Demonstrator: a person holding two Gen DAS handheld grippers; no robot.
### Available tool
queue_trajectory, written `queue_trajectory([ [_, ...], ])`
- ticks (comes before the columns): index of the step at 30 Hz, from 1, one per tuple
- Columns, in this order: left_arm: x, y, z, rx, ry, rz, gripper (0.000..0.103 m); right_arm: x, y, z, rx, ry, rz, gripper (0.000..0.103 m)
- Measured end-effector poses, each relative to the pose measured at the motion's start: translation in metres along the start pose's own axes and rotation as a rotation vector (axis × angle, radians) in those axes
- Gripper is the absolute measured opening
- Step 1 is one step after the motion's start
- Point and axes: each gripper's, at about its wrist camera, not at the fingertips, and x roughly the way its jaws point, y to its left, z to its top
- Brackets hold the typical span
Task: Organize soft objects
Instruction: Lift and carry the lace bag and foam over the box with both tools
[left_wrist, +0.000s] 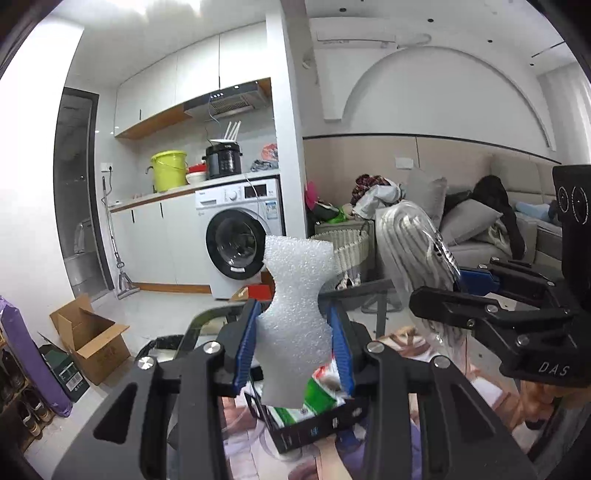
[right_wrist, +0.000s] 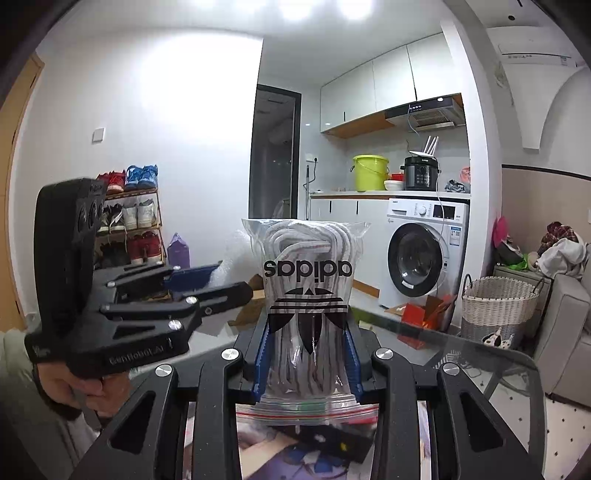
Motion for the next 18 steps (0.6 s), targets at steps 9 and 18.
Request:
queue_trajectory([
  [9,0.04,0.006,0.015,-0.067,-0.022,0.045,0.037,0.045,-0.017,0.028,0.035,0.023,0.039,0.034],
  [18,0.063,0.017,0.017,-0.146,0.004,0.077,0.037,0.069,-0.028,0.033,0.053,0.041,0.004,0.034],
])
